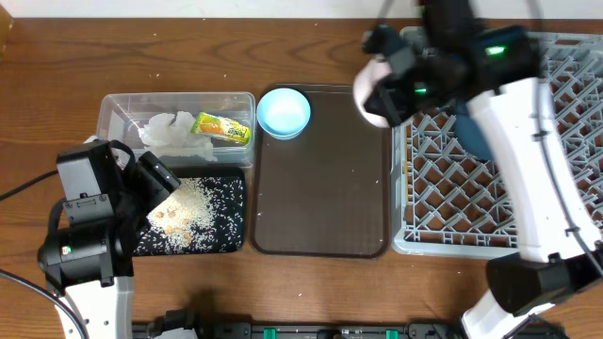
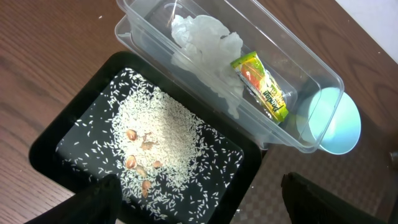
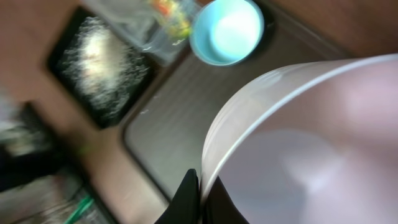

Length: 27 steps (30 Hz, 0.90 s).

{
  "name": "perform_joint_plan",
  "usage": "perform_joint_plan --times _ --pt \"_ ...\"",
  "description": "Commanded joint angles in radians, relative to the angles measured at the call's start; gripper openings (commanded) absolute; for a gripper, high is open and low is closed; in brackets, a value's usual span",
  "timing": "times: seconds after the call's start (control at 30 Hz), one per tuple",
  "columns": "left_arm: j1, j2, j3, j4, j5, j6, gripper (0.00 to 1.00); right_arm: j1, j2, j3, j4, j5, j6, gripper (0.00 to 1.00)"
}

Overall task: Sort waste into correct bins and load items into the dishwasher rack
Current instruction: 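Carry the pink bowl into the rack and release it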

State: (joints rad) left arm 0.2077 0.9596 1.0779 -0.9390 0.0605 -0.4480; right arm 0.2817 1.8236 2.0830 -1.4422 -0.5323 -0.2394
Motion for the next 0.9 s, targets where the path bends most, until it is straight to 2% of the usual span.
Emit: perform_joint_plan --times 0.0,0.13,0.4,0.6,0.87 --pt "0.004 0.002 0.011 -0.003 -0.012 0.005 0.85 -0.109 0.031 -0.018 -0.057 -0.315 -0.207 0.01" --pt "0.004 0.002 0.011 -0.003 -0.012 0.005 0.85 -0.249 0.031 -0.106 -0.092 -0.492 -0.329 0.01" --pt "0.004 0.002 0.011 -0.003 -0.012 0.005 0.85 -0.461 0.031 -0.436 -0.002 -0.857 -0.547 0.01" --pt "0.004 0.002 0.011 -0.003 -0.012 0.005 0.85 -0.531 0.031 -0.672 0.241 -1.028 -0.547 0.01" --pt "0.004 0.002 0.011 -0.003 -0.012 0.005 0.85 -0.544 0.031 -0.779 0.402 -1.027 -0.524 0.01"
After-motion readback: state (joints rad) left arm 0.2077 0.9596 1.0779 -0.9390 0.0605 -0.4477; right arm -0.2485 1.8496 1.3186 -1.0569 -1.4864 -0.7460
